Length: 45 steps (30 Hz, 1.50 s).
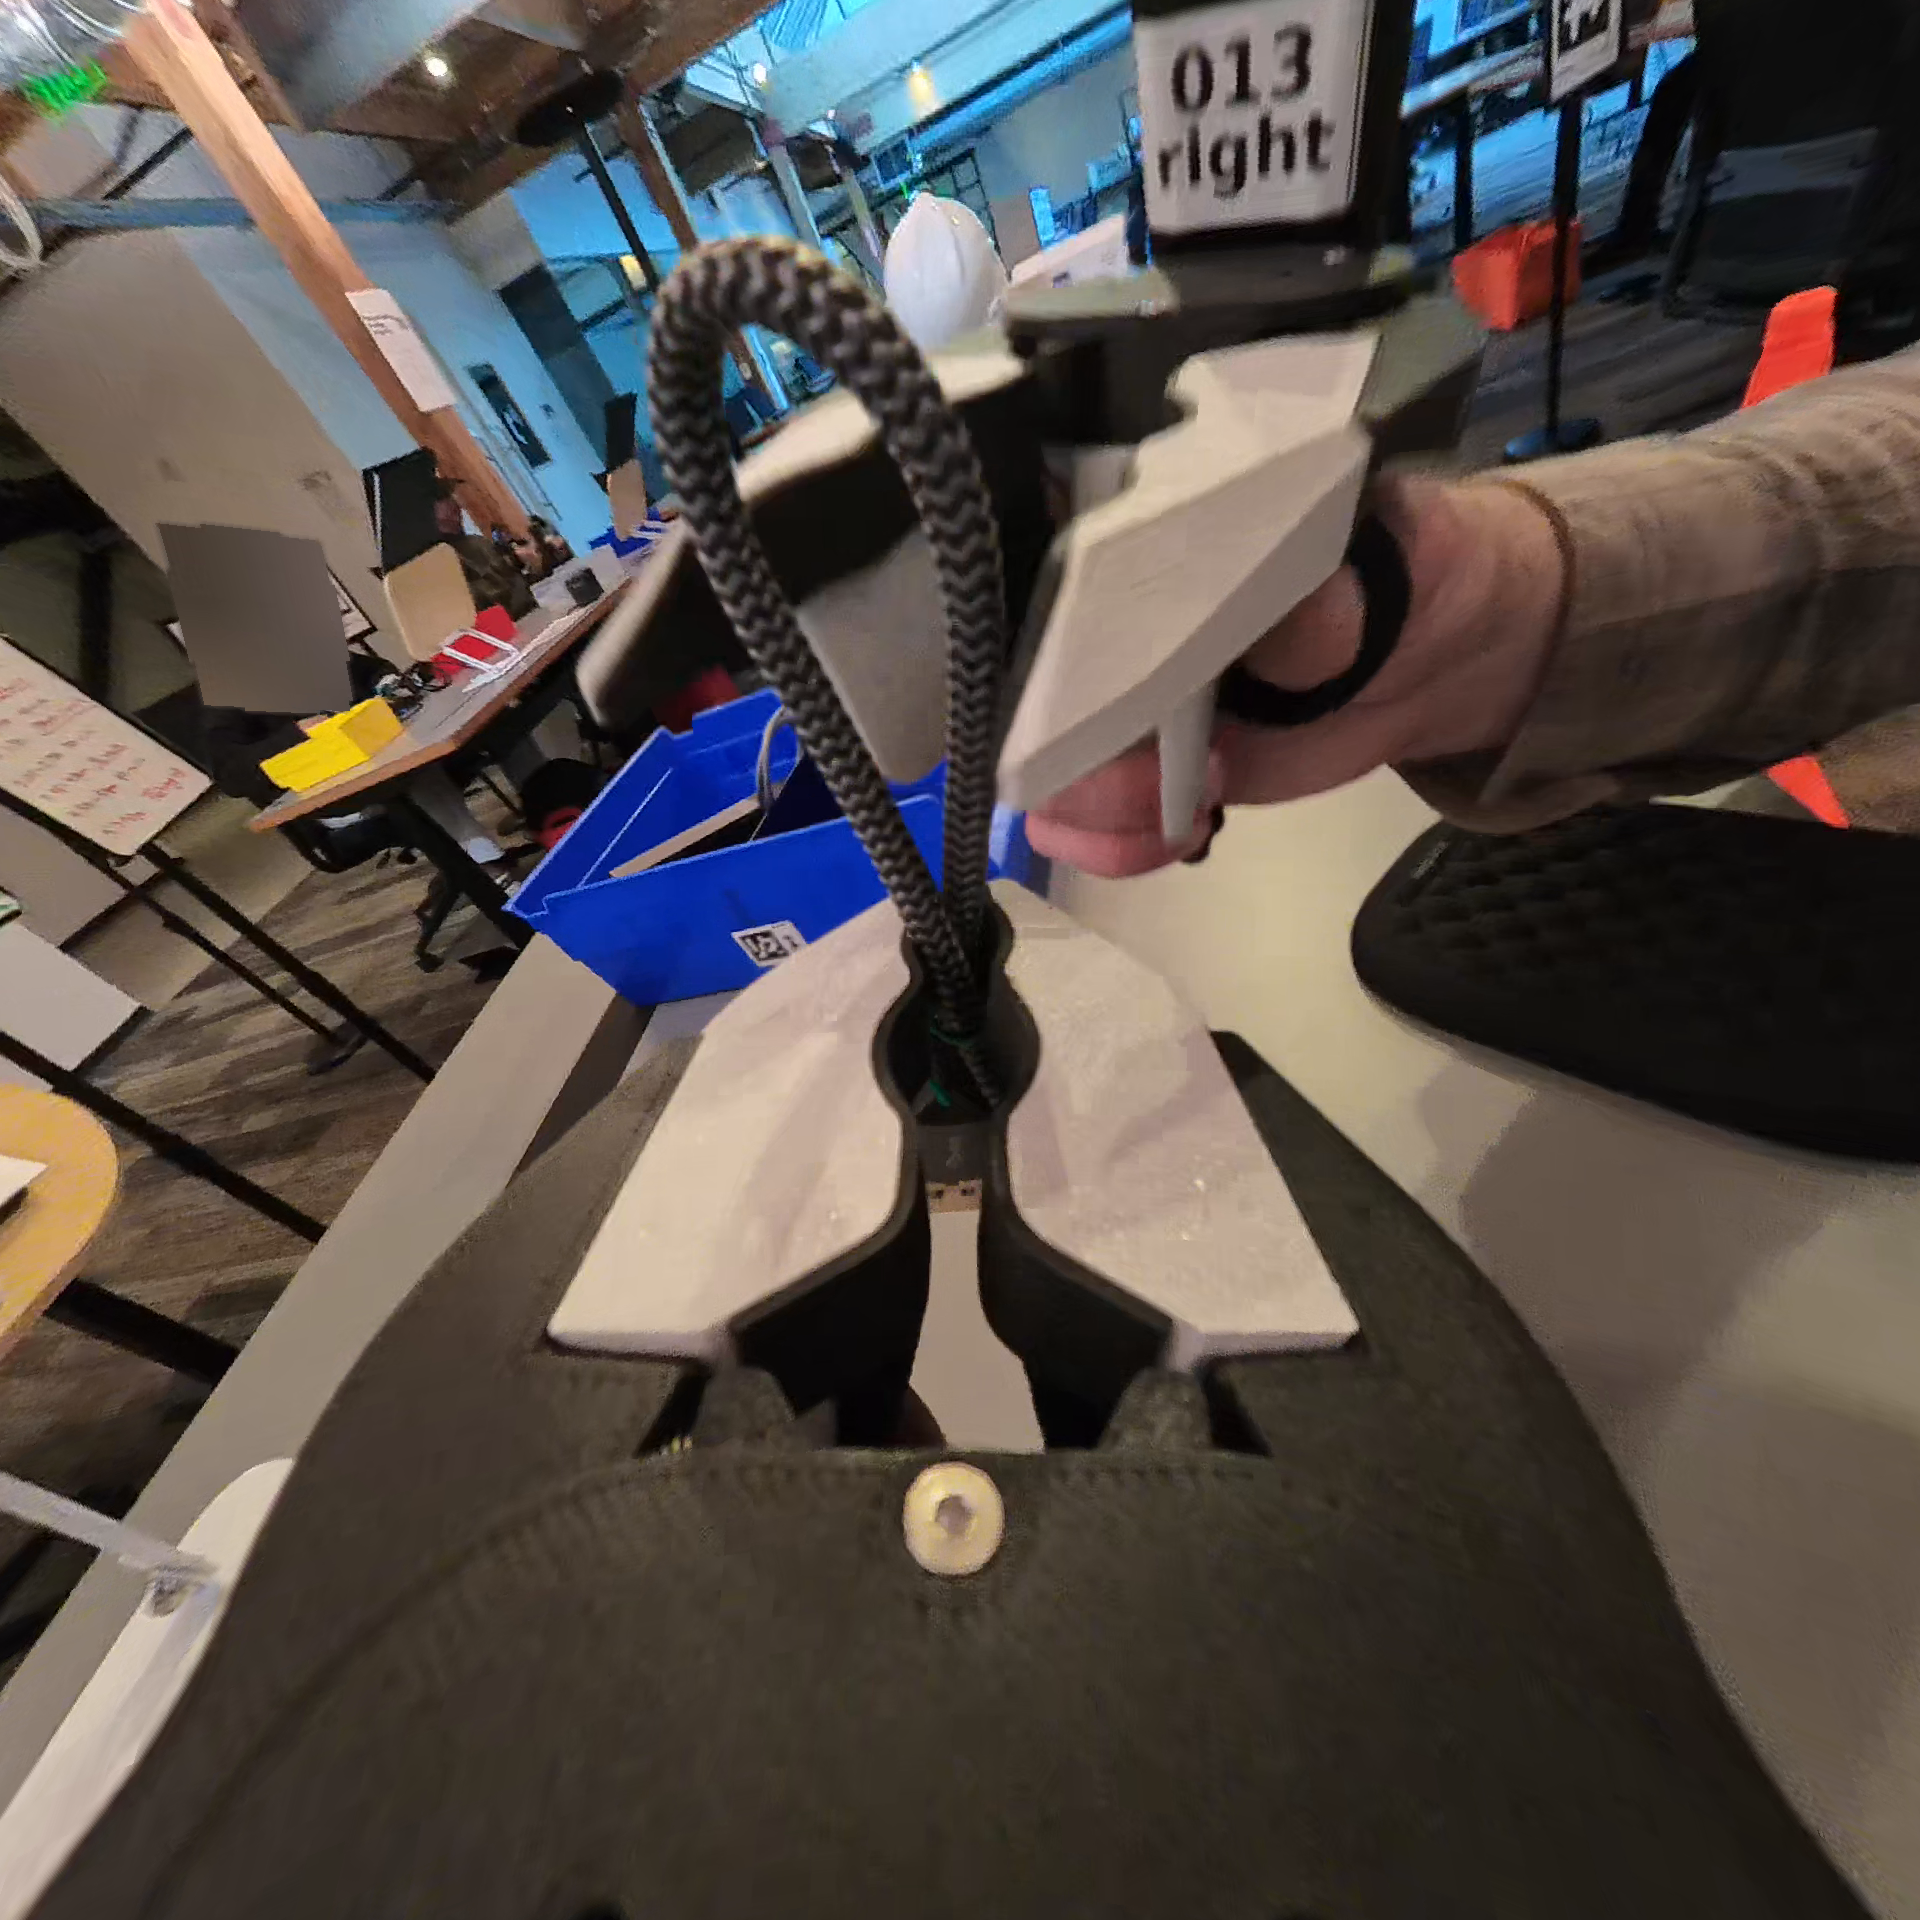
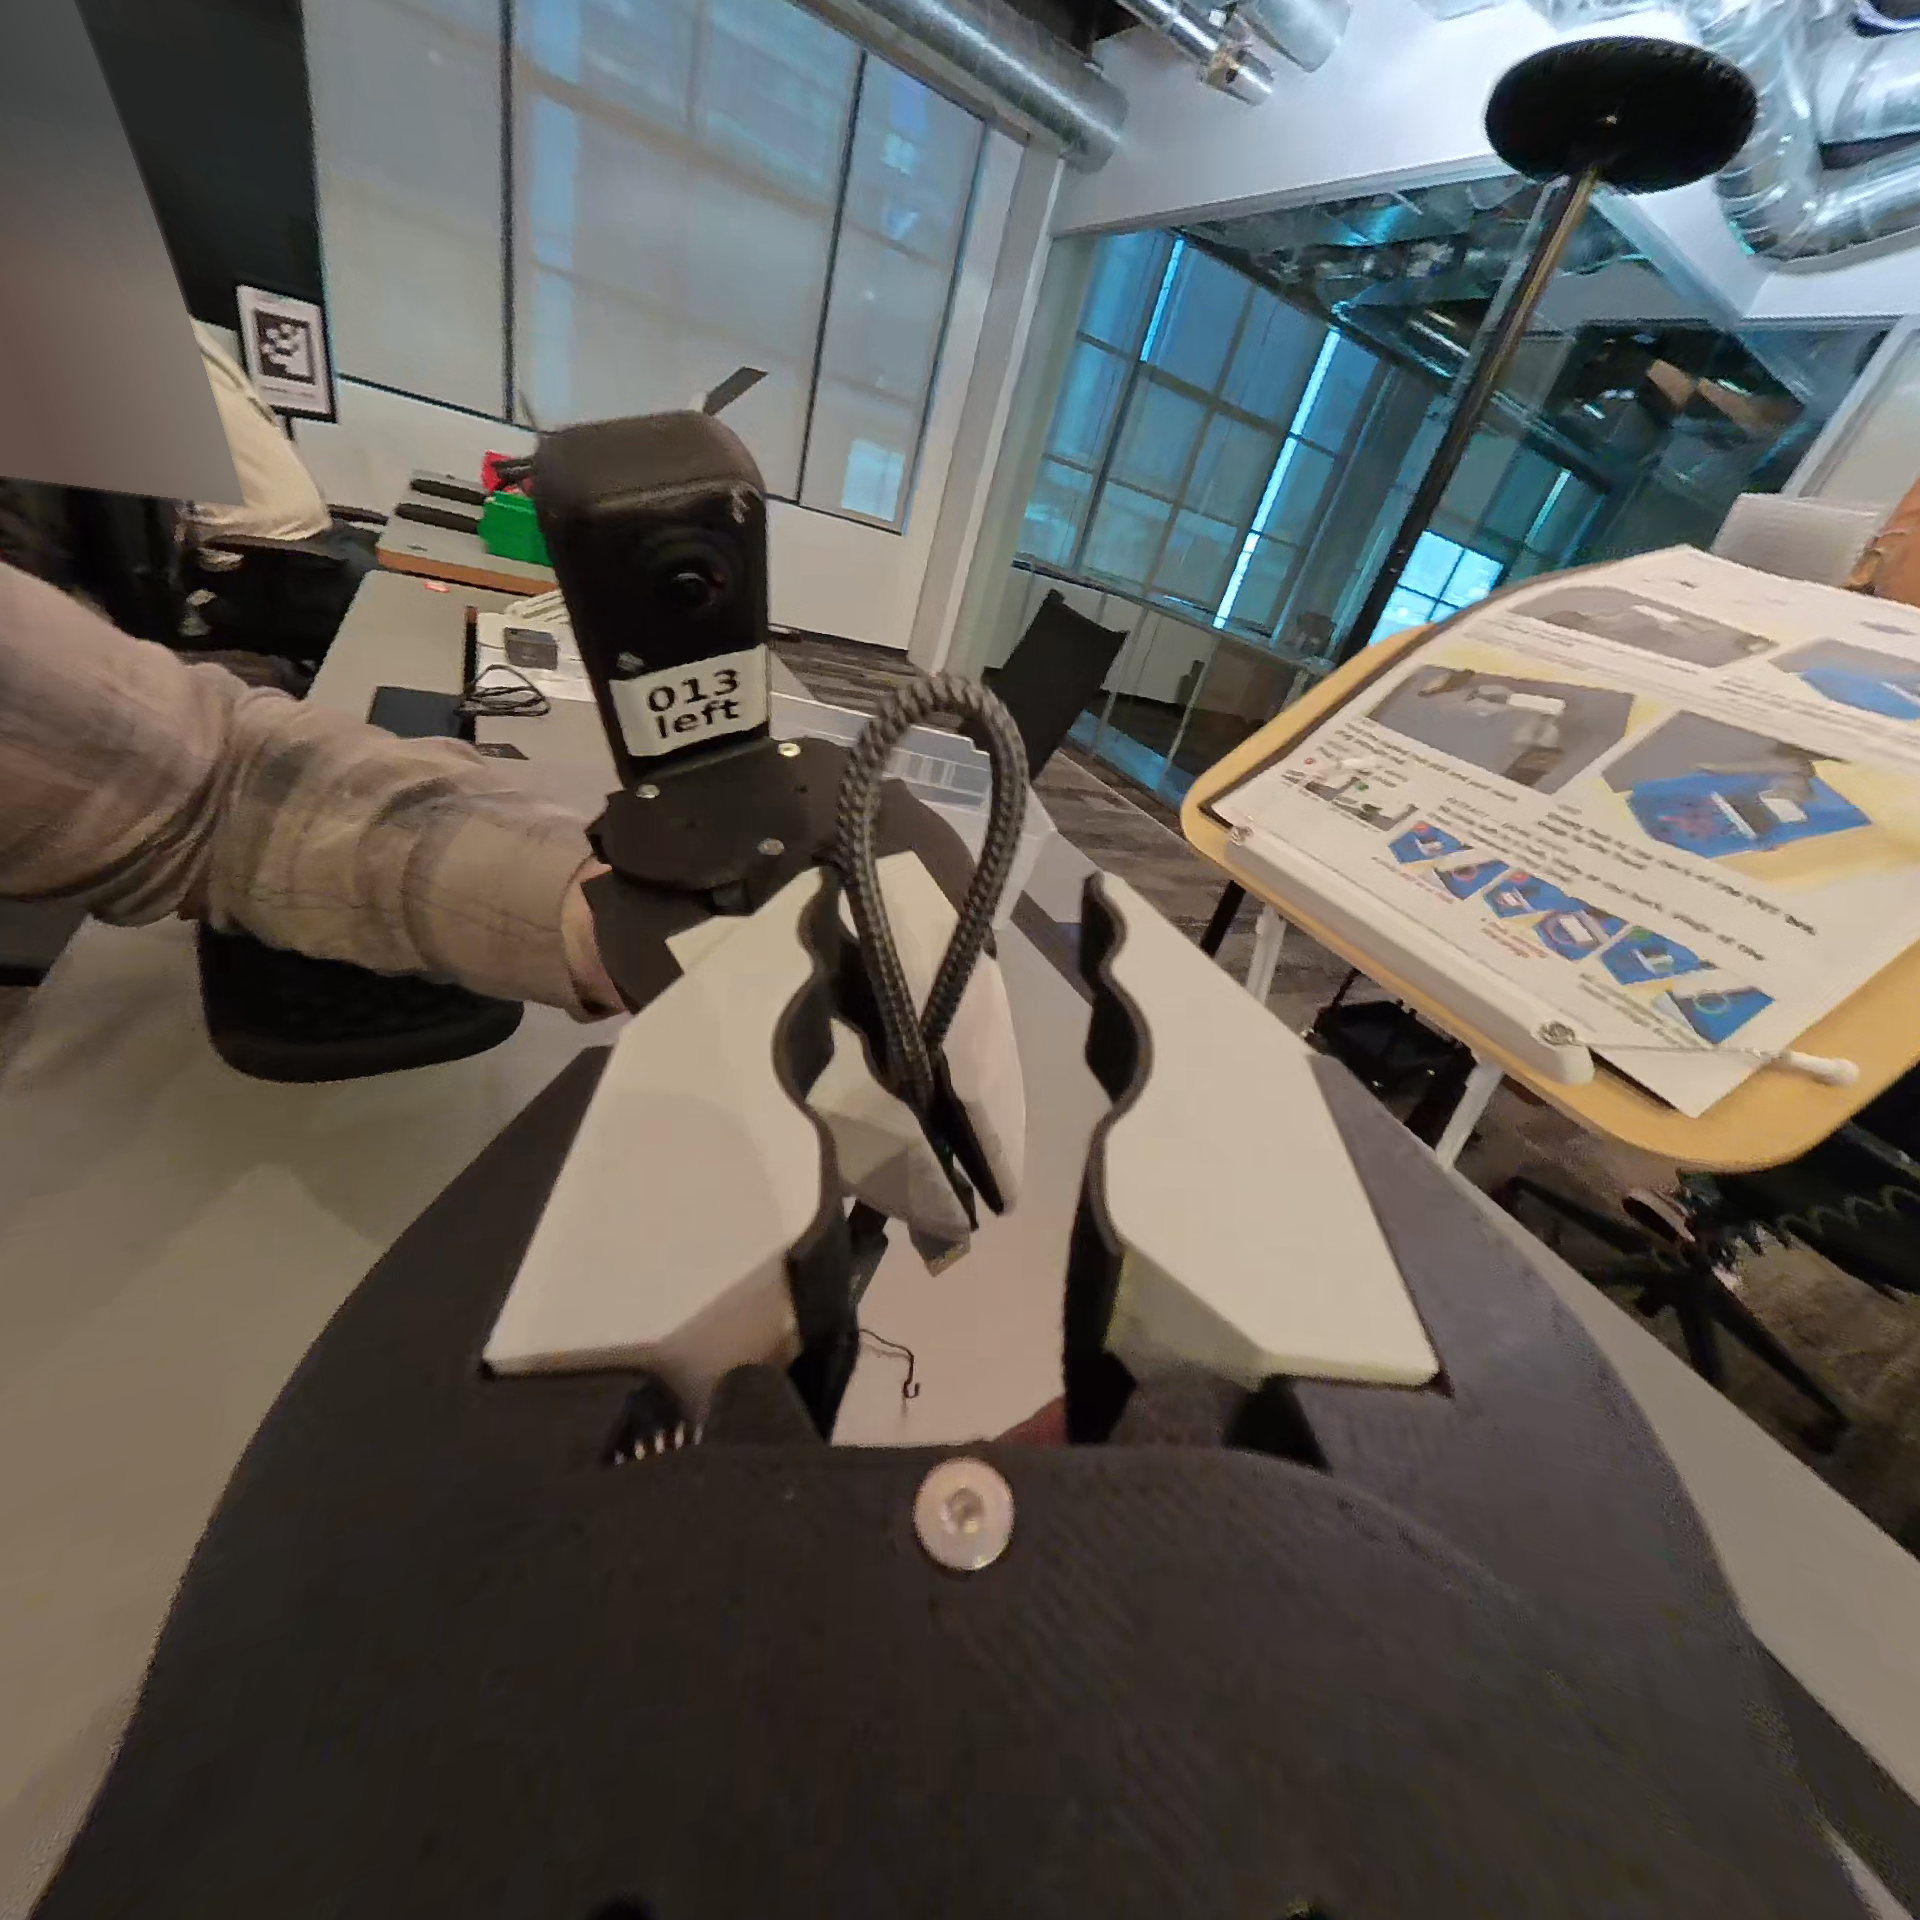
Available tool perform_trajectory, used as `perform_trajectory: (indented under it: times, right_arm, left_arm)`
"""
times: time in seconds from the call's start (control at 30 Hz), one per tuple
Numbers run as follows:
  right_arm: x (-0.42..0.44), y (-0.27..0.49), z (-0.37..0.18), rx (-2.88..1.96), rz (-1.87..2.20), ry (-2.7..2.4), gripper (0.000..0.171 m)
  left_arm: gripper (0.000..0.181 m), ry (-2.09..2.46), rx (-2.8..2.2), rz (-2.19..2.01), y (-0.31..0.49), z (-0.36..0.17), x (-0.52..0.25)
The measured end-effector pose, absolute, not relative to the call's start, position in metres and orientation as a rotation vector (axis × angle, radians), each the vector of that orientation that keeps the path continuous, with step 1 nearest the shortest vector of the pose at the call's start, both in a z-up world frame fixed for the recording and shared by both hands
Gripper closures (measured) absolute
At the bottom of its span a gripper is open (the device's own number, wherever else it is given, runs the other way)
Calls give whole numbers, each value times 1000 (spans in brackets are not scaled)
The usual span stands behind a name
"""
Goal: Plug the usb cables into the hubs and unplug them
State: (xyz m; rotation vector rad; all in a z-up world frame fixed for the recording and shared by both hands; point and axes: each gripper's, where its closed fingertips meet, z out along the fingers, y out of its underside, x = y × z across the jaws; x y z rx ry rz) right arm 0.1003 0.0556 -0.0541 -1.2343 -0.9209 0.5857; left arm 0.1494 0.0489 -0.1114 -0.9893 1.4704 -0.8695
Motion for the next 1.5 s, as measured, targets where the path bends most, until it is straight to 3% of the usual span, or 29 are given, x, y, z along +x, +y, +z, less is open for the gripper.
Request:
perform_trajectory:
  times: [0.13, 0.2, 0.6, 0.63, 0.73, 0.9, 1.13, 1.27, 1.5]
  right_arm:
    - [90, 51, -47, -1245, 643, -985, 122]
    - [84, 50, -48, -1262, 695, -1022, 138]
    - [84, 67, -39, -1298, 757, -959, 152]
    - [85, 68, -38, -1297, 751, -952, 152]
    - [89, 74, -34, -1304, 758, -915, 152]
    - [89, 78, -43, -1372, 714, -973, 151]
    - [88, 70, -87, -1520, 654, -1092, 150]
    - [85, 67, -98, -1536, 722, -1032, 150]
    - [60, 66, -94, -1456, 930, -951, 150]
  left_arm:
    - [177, 1499, -971, -850, 49, -116, 146]
    - [177, 1518, -966, -851, 48, -118, 147]
    - [176, 1482, -985, -890, 63, -107, 144]
    - [173, 1459, -989, -877, 67, -105, 142]
    - [139, 1387, -1012, -872, 78, -95, 132]
    - [142, 1413, -1055, -750, 89, -89, 101]
    - [140, 1643, -1224, -519, 99, -145, 59]
    - [129, 1739, -1298, -532, 89, -187, 56]
    - [127, 1398, -1166, -876, 66, -133, 93]
